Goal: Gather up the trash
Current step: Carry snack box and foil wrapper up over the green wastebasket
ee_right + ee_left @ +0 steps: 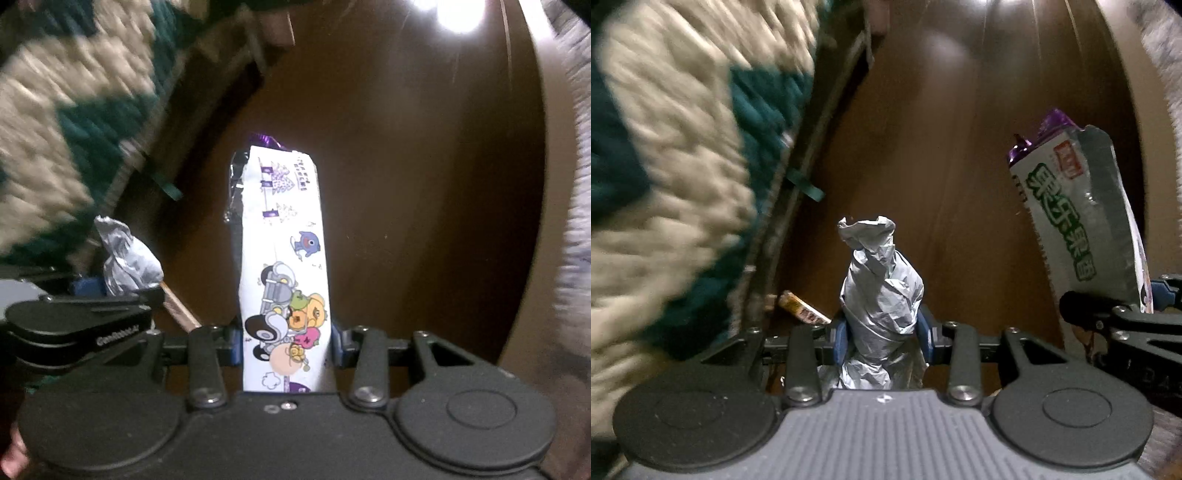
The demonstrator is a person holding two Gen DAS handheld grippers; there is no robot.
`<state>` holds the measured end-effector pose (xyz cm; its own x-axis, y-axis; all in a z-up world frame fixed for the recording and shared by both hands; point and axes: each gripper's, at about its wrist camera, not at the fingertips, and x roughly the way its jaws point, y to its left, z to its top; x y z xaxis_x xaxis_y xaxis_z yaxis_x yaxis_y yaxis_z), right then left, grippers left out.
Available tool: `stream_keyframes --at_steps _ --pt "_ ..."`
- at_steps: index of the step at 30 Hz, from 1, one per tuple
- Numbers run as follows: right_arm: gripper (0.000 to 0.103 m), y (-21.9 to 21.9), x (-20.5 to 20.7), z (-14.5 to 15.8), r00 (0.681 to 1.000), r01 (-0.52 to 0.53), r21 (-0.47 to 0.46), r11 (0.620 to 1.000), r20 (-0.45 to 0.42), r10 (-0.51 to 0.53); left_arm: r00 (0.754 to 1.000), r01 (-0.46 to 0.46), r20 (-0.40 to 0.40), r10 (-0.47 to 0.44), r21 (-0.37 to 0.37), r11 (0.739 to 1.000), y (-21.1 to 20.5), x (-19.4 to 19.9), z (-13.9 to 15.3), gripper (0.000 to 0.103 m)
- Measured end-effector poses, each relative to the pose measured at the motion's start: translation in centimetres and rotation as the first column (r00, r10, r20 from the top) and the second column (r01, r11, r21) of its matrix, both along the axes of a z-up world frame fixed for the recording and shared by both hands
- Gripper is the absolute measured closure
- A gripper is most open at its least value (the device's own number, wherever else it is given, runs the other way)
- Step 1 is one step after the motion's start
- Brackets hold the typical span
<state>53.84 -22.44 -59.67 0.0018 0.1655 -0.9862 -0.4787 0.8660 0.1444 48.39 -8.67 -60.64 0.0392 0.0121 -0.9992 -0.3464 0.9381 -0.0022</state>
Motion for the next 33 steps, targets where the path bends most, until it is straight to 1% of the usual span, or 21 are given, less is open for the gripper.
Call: stream_keyframes --at_steps 5,6,9,11,14,15,16,17,19,20,21,25,29,33 --pt "0.062 1.0 -0.4 10.2 1.000 -0.003 0.036 0.999 0.031 0.002 0.999 -0.005 0.053 0.005 0.000 1.000 1.1 0.0 9.5 0.067" --pt "0.062 0.6 -0.4 12.0 0.999 -0.009 0.039 0.999 0.038 0.008 0.998 -0.008 0.064 0.008 -0.001 1.000 1.1 0.0 11.6 0.067" --pt "0.062 1.5 -1.3 17.4 0.998 -0.018 0.055 0.998 0.053 0.015 0.995 -0.015 0.095 0.014 0.013 1.000 1.7 -0.6 16.8 0.067" --pt "0.062 2.0 -1.8 21.2 0.997 -0.027 0.063 0.998 0.069 0.023 0.993 -0.028 0.117 0.027 0.006 1.000 2.9 -0.3 20.8 0.067" --pt "0.062 2.6 -2.7 26.4 0.996 -0.036 0.083 0.996 0.087 0.029 0.989 -0.049 0.141 0.049 -0.005 0.999 3.8 -1.3 26.1 0.067" --pt "0.062 3.0 -3.1 28.2 0.995 -0.046 0.083 0.996 0.097 0.038 0.988 -0.048 0.149 0.047 0.003 0.999 4.6 -1.3 27.6 0.067" --pt "0.062 4.2 -3.5 29.3 0.993 -0.055 0.083 0.995 0.105 0.046 0.986 -0.049 0.158 0.047 0.009 0.999 4.8 -1.7 29.3 0.067" --pt "0.062 4.7 -3.9 31.0 0.992 -0.067 0.087 0.994 0.114 0.057 0.985 -0.049 0.166 0.046 0.010 0.999 4.8 -2.0 30.9 0.067" --pt "0.062 5.7 -4.5 33.3 0.990 -0.083 0.092 0.992 0.124 0.072 0.983 -0.057 0.177 0.052 0.022 0.998 5.5 -2.8 33.7 0.067" --pt "0.062 6.1 -4.9 34.6 0.989 -0.088 0.095 0.992 0.126 0.076 0.981 -0.062 0.184 0.057 0.023 0.998 6.0 -3.2 34.3 0.067" --pt "0.062 6.5 -5.3 35.8 0.989 -0.092 0.101 0.991 0.125 0.079 0.979 -0.069 0.192 0.064 0.017 0.997 6.4 -3.7 35.5 0.067" --pt "0.062 8.5 -6.7 39.2 0.986 -0.119 0.131 0.984 0.129 0.102 0.968 -0.103 0.232 0.096 0.017 0.995 7.8 -5.6 40.5 0.067" --pt "0.062 10.9 -8.2 43.0 0.980 -0.151 0.167 0.974 0.151 0.126 0.955 -0.128 0.272 0.117 0.025 0.991 9.8 -7.4 44.3 0.067" --pt "0.062 13.7 -9.2 45.7 0.974 -0.177 0.198 0.964 0.172 0.144 0.943 -0.150 0.311 0.122 0.069 0.986 12.4 -9.0 47.6 0.067"
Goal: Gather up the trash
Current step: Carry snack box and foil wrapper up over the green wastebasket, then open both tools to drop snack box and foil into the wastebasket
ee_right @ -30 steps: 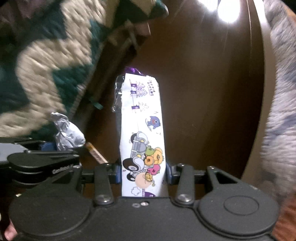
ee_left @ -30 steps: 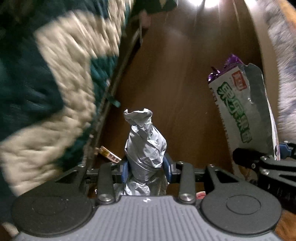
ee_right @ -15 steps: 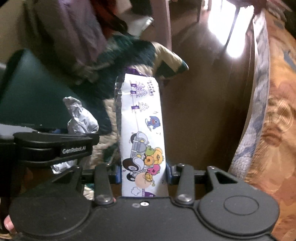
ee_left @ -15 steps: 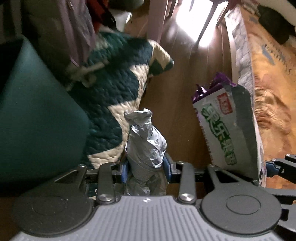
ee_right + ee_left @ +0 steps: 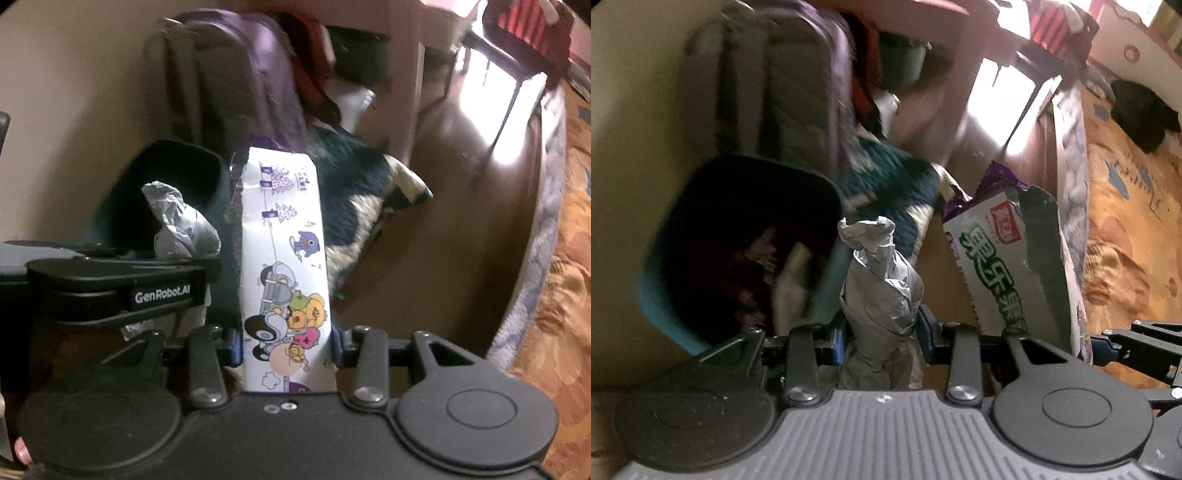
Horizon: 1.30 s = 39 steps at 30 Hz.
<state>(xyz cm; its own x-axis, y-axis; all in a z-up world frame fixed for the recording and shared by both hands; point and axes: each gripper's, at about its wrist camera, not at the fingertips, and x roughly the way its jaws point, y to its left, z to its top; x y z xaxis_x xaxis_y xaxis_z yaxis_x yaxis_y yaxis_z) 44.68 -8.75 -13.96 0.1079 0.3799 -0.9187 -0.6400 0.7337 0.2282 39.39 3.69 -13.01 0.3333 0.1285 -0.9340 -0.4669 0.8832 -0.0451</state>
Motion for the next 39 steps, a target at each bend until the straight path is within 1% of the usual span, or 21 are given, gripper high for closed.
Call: stream_keyframes --at_steps 3,6,10,13,17,21,24,26,28,30,33,34,35,39 --pt "0.062 2.3 -0.7 1.6 1.000 -0.014 0.023 1.000 0.013 0.014 0.999 -0.021 0.032 0.021 0.030 0.999 2.5 -1.3 2.1 0.067" --pt "0.062 5.0 -1.3 2.4 0.999 -0.039 0.038 0.998 0.031 0.038 0.998 -0.046 0.051 0.044 0.050 0.998 5.3 -2.5 3.3 0.067" --pt "0.062 9.1 -2.0 2.7 0.997 -0.068 0.041 0.997 0.041 0.066 0.998 -0.056 0.045 0.053 0.078 0.995 8.8 -3.5 3.6 0.067" --pt "0.062 12.1 -2.5 2.2 0.995 -0.085 0.033 0.996 0.047 0.083 0.998 -0.061 0.027 0.059 0.097 0.993 11.4 -3.8 3.1 0.067" --pt "0.062 15.8 -2.8 0.4 0.995 -0.098 0.002 0.995 0.037 0.098 0.998 -0.056 -0.007 0.057 0.100 0.993 14.7 -3.9 1.6 0.067" --pt "0.062 18.7 -2.9 -1.3 0.994 -0.100 -0.036 0.994 0.031 0.101 0.998 -0.031 -0.043 0.036 0.106 0.994 17.5 -3.4 -0.3 0.067" --pt "0.061 20.6 -2.8 -2.8 0.995 -0.098 -0.061 0.993 0.020 0.099 0.997 -0.006 -0.070 0.011 0.073 0.997 19.2 -2.8 -2.1 0.067" --pt "0.061 21.9 -2.7 -3.9 0.994 -0.109 -0.086 0.990 0.003 0.110 0.995 0.015 -0.098 -0.010 0.051 0.999 19.9 -2.5 -3.6 0.067" --pt "0.061 22.8 -2.7 -5.1 0.992 -0.122 -0.127 0.984 0.012 0.125 0.993 0.021 -0.119 -0.017 0.033 0.999 20.4 -2.2 -4.8 0.067" --pt "0.061 23.6 -2.7 -6.2 0.990 -0.136 -0.155 0.978 0.020 0.141 0.991 0.004 -0.133 -0.006 -0.015 1.000 21.2 -1.7 -6.1 0.067" --pt "0.061 24.5 -2.1 -7.7 0.992 -0.118 -0.187 0.975 0.013 0.123 0.989 -0.020 -0.151 0.010 -0.067 0.998 22.5 -1.0 -7.7 0.067" --pt "0.061 24.8 -1.8 -8.3 0.993 -0.114 -0.192 0.975 -0.006 0.115 0.990 -0.006 -0.141 -0.003 -0.064 0.998 22.6 -0.9 -8.0 0.067" --pt "0.061 24.9 -1.5 -8.8 0.994 -0.107 -0.197 0.975 -0.020 0.105 0.989 -0.002 -0.147 -0.006 -0.058 0.998 22.6 -0.5 -8.4 0.066" --pt "0.059 25.5 -1.4 -9.9 0.995 -0.096 -0.223 0.970 -0.008 0.096 0.982 0.016 -0.185 -0.028 -0.063 0.998 22.0 -0.1 -9.6 0.066"
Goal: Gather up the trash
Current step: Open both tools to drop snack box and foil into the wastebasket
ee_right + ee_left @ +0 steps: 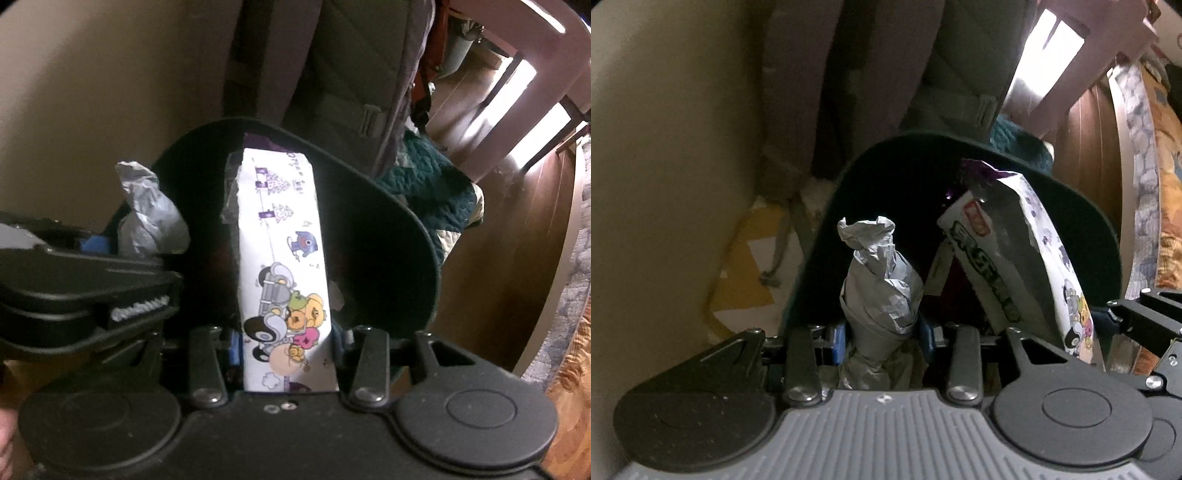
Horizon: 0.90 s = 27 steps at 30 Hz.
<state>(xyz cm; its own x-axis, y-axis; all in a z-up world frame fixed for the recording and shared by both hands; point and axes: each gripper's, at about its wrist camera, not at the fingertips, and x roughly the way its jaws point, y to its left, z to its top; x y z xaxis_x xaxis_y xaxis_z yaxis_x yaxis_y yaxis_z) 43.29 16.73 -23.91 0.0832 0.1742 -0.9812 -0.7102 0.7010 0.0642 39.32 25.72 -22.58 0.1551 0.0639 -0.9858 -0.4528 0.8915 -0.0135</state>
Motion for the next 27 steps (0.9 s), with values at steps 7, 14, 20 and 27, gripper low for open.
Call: stream_keyframes --at_steps 7,14,20,27 --pt "0.055 -0.1 -0.7 -0.7 1.000 -0.012 -0.018 1.000 -0.012 0.012 1.000 0.011 -0.001 -0.011 -0.048 0.999 -0.8 0.4 -1.3 0.065" --pt "0.047 -1.4 -1.5 0.3 0.999 -0.047 -0.001 0.999 0.013 0.047 0.997 0.039 0.065 -0.038 -0.011 0.999 -2.2 -0.9 0.2 0.035" --pt "0.045 -3.2 -2.2 2.2 0.999 -0.043 0.068 0.997 0.031 0.041 0.993 0.039 0.108 -0.040 0.015 0.999 -3.0 -2.4 2.3 0.035" --pt "0.043 -6.3 -3.7 6.3 0.994 -0.084 0.180 0.980 0.081 0.070 0.980 0.035 0.191 -0.048 0.073 0.997 -4.4 -5.9 6.9 0.035"
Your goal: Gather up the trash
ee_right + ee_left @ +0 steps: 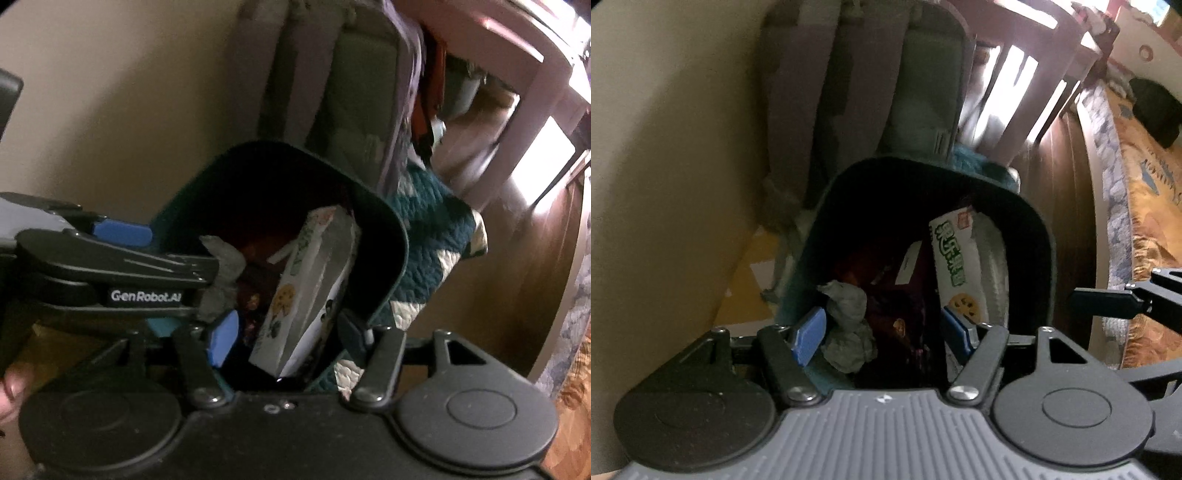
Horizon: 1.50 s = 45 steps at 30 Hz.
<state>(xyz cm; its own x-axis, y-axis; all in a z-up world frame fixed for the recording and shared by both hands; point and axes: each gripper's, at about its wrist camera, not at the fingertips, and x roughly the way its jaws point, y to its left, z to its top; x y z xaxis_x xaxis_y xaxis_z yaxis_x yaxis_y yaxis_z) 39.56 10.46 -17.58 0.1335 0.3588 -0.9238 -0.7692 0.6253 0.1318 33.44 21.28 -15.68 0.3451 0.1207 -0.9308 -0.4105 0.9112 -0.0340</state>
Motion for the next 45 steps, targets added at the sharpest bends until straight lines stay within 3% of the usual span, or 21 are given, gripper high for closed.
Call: stream_keyframes --at_steps 11,16,24,30,36,45 --pt "0.039 -4.9 -4.8 8.5 0.989 -0.083 0.180 0.980 0.134 0.059 0.979 -0.035 0.204 0.004 0.148 0.988 -3.7 -7.0 9.2 0.035" --pt "0.033 -7.4 -6.9 11.3 0.984 -0.091 0.243 0.966 0.173 0.049 0.960 -0.075 0.277 0.030 0.152 0.986 -5.1 -10.3 12.3 0.034" --pt "0.019 -11.8 -9.5 15.0 0.975 -0.047 0.378 0.924 0.217 -0.039 0.923 -0.101 0.383 0.027 0.175 0.979 -7.2 -14.5 16.1 0.022" --pt "0.000 -14.2 -10.4 16.6 0.958 -0.005 0.447 0.895 0.257 -0.123 0.908 -0.109 0.416 0.040 0.143 0.984 -8.4 -16.1 17.3 0.020" --pt "0.000 -15.5 -10.8 16.6 0.959 0.024 0.460 0.888 0.240 -0.150 0.903 -0.124 0.424 0.077 0.083 0.989 -9.0 -16.5 16.9 0.019" --pt "0.000 -15.9 -11.5 16.5 0.962 0.008 0.463 0.886 0.240 -0.134 0.921 -0.115 0.383 0.073 0.089 0.989 -10.2 -16.9 16.1 0.018"
